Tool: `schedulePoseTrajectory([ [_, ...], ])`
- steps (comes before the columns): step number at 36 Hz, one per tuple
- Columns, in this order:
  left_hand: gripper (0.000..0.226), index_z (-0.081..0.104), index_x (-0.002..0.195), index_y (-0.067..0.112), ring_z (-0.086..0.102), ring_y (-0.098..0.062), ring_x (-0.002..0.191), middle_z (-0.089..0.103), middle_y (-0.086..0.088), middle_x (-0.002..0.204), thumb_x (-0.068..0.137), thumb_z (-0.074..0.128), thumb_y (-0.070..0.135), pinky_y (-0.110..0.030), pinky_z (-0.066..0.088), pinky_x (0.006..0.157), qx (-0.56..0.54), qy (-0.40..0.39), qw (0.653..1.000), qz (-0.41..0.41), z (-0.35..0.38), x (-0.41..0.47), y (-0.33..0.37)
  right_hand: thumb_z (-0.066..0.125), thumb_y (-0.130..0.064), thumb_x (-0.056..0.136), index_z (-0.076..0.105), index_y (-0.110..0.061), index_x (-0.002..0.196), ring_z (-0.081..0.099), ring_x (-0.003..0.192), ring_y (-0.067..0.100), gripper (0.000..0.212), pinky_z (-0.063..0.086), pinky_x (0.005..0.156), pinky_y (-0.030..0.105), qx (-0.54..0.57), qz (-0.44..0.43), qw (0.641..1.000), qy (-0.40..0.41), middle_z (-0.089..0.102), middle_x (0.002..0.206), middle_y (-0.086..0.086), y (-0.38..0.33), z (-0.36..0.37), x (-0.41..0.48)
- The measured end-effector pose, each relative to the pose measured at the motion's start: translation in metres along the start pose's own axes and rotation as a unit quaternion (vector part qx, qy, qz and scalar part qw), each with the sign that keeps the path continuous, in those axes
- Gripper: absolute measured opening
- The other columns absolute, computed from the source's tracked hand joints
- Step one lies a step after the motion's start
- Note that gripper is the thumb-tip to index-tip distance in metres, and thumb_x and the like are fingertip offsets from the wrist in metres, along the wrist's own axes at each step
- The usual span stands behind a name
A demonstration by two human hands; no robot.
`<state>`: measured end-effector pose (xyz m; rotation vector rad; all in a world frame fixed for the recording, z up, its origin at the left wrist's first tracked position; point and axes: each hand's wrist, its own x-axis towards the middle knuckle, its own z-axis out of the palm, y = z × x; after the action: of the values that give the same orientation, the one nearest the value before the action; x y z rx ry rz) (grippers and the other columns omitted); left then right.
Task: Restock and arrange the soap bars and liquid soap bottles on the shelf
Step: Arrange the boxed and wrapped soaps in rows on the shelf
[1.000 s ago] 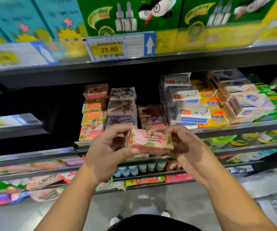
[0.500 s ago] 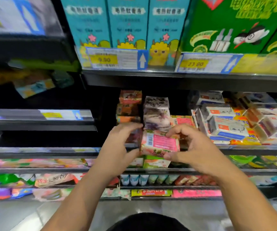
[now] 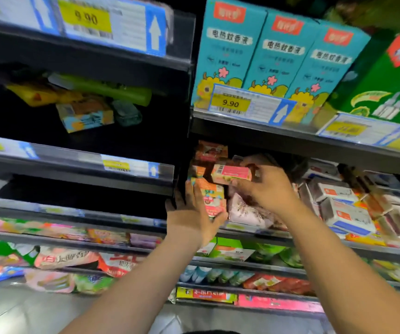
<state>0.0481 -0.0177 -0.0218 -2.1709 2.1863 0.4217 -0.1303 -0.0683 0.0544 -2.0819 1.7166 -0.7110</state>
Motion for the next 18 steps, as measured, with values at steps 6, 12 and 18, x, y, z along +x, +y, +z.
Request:
schedulePoseTrajectory([
  [6, 0.108, -0.016, 0.155, 0.007, 0.003, -0.035, 0.153, -0.020, -0.008, 0.165, 0.087, 0.021, 0.082, -0.057, 0.027, 0.113, -0.021, 0.007, 1.000, -0.007, 0.009, 0.004, 0.001, 0.073, -0.063, 0.068, 0.057, -0.038, 0.113, 0.065, 0.085, 0.024, 0.054, 0.054, 0.074, 0.034, 0.005, 0.004, 1.000, -0.009, 0.063, 0.094, 0.000, -0.012, 0.027, 0.036],
  [12, 0.105, -0.017, 0.154, 0.004, 0.011, -0.038, 0.150, -0.023, -0.013, 0.163, 0.089, 0.014, 0.081, -0.057, 0.030, 0.109, 0.012, -0.004, 1.000, 0.009, 0.003, 0.003, -0.002, 0.067, -0.044, 0.091, 0.064, -0.028, 0.119, 0.061, 0.108, 0.022, 0.032, 0.048, 0.090, 0.034, -0.080, 0.019, 0.992, -0.097, 0.067, 0.115, -0.001, -0.001, 0.051, 0.050],
  [18, 0.104, -0.023, 0.153, 0.008, 0.007, -0.038, 0.151, -0.029, -0.010, 0.162, 0.090, 0.018, 0.080, -0.057, 0.026, 0.114, -0.011, -0.035, 0.999, 0.019, -0.003, 0.003, -0.003, 0.061, -0.051, 0.093, 0.066, -0.029, 0.124, 0.035, 0.137, 0.033, 0.039, 0.034, 0.109, 0.045, -0.191, 0.023, 0.980, -0.053, 0.058, 0.138, 0.000, 0.002, 0.061, 0.053],
])
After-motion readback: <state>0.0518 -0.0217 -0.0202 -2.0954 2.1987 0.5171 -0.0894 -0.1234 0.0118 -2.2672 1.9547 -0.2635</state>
